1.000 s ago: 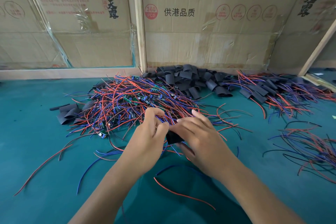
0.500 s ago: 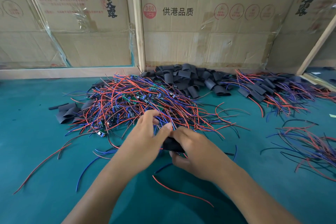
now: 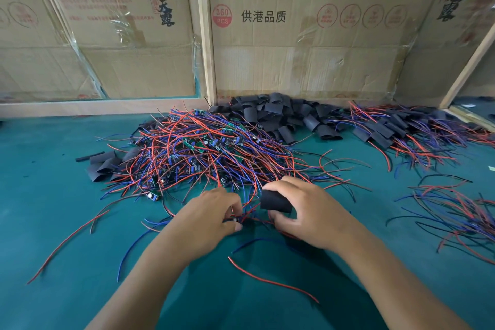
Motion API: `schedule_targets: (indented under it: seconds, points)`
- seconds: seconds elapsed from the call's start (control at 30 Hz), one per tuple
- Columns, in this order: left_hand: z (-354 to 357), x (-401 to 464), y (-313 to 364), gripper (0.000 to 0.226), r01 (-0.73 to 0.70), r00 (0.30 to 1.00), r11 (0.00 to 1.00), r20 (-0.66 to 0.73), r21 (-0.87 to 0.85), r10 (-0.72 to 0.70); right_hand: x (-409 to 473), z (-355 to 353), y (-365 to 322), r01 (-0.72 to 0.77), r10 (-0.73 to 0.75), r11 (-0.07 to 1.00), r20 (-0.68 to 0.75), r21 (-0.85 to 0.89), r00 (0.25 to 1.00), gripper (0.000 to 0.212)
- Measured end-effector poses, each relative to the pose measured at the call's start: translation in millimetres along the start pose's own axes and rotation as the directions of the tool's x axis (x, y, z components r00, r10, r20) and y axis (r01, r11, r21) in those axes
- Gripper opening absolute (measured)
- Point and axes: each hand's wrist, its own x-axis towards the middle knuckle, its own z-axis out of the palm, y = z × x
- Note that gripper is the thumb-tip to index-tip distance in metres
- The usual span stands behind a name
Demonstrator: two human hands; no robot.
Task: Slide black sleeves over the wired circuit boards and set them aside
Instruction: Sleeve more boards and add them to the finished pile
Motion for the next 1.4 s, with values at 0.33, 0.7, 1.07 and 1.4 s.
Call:
schedule_targets:
  seconds: [0.33,0.7,1.07,1.4]
  points:
    - [-9.7,-1.8,13.9,0.016,-0.118,0.976,0.987,-0.196,-0.111,0.095,2.8,-6.0,3.6,0.017,-0.033,0.977,-0.07,-0.214,0.997,0.033]
    - [-9.0,1.1,18.0,0.022,-0.252,0.922,0.914,-0.364,-0.319,0.128,3.0,-2.6,4.7,0.007,-0.004,0.998,-0.048,0.055,0.999,0.047]
    - [-13.3,-0.1,18.7,0.023,-0.257,0.916,0.897,-0.387,-0.359,0.107,3.7,-4.3,10.3,0.017,-0.001,0.973,-0.073,0.228,0.997,0.034]
    - [-11.2,-1.3,23.4,0.023,-0.245,0.912,0.902,-0.4,-0.355,0.09,2.3,-2.1,8.6,0.021,-0.008,0.978,-0.065,0.207,0.998,0.04]
